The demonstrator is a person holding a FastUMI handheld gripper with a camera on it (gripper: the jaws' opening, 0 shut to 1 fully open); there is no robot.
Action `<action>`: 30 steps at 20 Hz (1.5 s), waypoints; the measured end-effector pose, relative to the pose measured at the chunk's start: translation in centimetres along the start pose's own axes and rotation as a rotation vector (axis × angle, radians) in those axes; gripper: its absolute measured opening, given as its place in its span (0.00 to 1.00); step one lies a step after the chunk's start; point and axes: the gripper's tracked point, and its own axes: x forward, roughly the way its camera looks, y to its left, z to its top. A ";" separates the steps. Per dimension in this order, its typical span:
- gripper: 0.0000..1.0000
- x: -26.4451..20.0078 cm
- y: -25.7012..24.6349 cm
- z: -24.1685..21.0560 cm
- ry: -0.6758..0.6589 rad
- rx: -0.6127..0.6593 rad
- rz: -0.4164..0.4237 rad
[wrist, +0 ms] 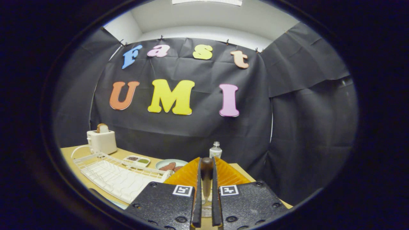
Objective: Take the plate from the dish rack, then take the spoon from the basket and place it into the plate.
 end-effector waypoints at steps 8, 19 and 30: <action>0.18 -8.5 6.7 3.4 -0.018 0.035 0.141; 0.18 -15.3 20.1 -6.4 0.119 -0.031 0.333; 0.21 -14.1 17.7 -9.2 0.198 0.005 0.298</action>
